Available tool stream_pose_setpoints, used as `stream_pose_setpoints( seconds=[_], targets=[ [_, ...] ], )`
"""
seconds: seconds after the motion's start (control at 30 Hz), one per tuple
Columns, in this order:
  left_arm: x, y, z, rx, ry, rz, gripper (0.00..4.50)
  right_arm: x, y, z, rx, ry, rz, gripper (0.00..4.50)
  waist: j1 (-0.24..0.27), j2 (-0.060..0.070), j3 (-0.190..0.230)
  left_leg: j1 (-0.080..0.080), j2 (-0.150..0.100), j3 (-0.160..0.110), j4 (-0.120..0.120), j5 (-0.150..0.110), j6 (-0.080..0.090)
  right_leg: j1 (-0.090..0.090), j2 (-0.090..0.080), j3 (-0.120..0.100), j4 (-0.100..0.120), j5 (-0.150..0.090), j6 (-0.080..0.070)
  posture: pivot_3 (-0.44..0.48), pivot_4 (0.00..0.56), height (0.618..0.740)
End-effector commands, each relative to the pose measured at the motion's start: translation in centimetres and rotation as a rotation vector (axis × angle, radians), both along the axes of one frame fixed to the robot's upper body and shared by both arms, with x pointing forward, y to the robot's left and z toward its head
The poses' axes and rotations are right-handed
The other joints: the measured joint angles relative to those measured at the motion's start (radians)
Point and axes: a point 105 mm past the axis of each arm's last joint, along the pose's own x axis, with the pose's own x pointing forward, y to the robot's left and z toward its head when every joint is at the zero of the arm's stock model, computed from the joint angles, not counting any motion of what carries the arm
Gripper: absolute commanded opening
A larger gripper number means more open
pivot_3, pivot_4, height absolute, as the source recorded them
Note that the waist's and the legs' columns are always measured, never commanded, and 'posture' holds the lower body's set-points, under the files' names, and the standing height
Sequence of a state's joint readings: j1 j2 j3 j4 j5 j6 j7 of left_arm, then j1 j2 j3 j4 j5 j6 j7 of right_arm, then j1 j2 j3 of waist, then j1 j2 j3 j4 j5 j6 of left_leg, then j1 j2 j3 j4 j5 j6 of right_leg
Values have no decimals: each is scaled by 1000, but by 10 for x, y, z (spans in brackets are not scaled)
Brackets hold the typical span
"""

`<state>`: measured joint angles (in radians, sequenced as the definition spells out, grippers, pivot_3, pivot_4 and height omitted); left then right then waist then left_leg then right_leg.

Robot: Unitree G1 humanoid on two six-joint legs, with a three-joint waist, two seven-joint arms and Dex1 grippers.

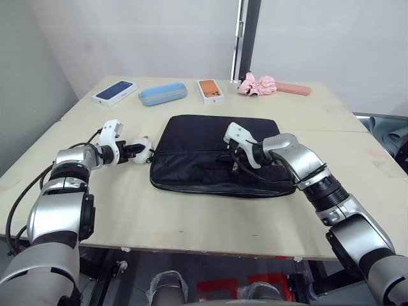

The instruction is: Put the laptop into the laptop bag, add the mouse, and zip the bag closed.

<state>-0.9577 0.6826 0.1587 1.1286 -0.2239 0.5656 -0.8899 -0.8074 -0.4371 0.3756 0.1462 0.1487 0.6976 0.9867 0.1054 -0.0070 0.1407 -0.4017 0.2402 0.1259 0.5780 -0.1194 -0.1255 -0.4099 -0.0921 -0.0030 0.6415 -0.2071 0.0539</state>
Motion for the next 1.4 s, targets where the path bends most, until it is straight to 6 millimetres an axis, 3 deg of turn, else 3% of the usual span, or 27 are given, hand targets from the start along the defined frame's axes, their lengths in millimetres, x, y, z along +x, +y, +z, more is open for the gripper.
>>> stream_pose_setpoints(
  seconds=[0.03,0.13,0.27,0.4,0.53,0.67,0.93,1.13,1.23,1.4],
  targets=[
    [-2,9,24,-2,-89,-15,27,0,-11,-16,-61,41,-32,0,0,0,0,0,0,0,-1,0,0,0,0,0,-1,0,0,0,150,740],
    [-19,5,38,-24,-143,-113,27,0,-12,-16,-66,39,-34,0,-1,0,0,0,0,0,-2,0,0,0,0,-1,-3,0,0,0,150,740],
    [-57,-3,49,-16,-160,-252,27,1,-14,-19,-72,49,-47,0,-4,0,0,-1,0,0,-4,0,0,-1,0,-1,-5,0,-1,0,150,740],
    [-81,6,31,142,-71,-279,27,5,-18,-28,-98,70,-90,0,-5,1,1,-1,1,0,-4,0,0,-1,0,-2,-4,-1,-1,0,150,740],
    [-94,11,33,177,-49,-290,27,5,-16,-26,-92,78,-86,0,-5,1,1,1,1,1,-4,0,0,0,0,-1,-3,-1,-1,0,150,740],
    [-112,7,34,198,-25,-356,27,6,-14,-25,-91,83,-91,0,-13,1,1,1,1,1,-5,0,0,-1,0,0,-3,-1,-1,0,150,740],
    [-154,0,18,326,74,-514,27,4,-15,-26,-103,101,-88,0,-18,1,0,2,3,5,-13,-1,-1,-2,1,1,-10,-1,-1,0,150,740],
    [-138,-30,4,467,-23,-557,27,7,-15,-23,-103,102,-95,0,-14,2,-1,3,3,6,-14,-1,-1,-2,1,1,-11,-1,-1,0,150,740],
    [-153,-55,-7,554,-73,-747,27,7,-16,-23,-105,103,-96,0,-15,2,-1,3,3,6,-13,-1,-1,-2,1,2,-10,-1,-1,0,150,740],
    [-153,-71,4,633,-224,-851,27,7,-14,-23,-108,104,-90,0,-14,2,-2,3,3,7,-13,-1,-1,-2,2,2,-11,-1,-1,0,150,740]
  ],
)
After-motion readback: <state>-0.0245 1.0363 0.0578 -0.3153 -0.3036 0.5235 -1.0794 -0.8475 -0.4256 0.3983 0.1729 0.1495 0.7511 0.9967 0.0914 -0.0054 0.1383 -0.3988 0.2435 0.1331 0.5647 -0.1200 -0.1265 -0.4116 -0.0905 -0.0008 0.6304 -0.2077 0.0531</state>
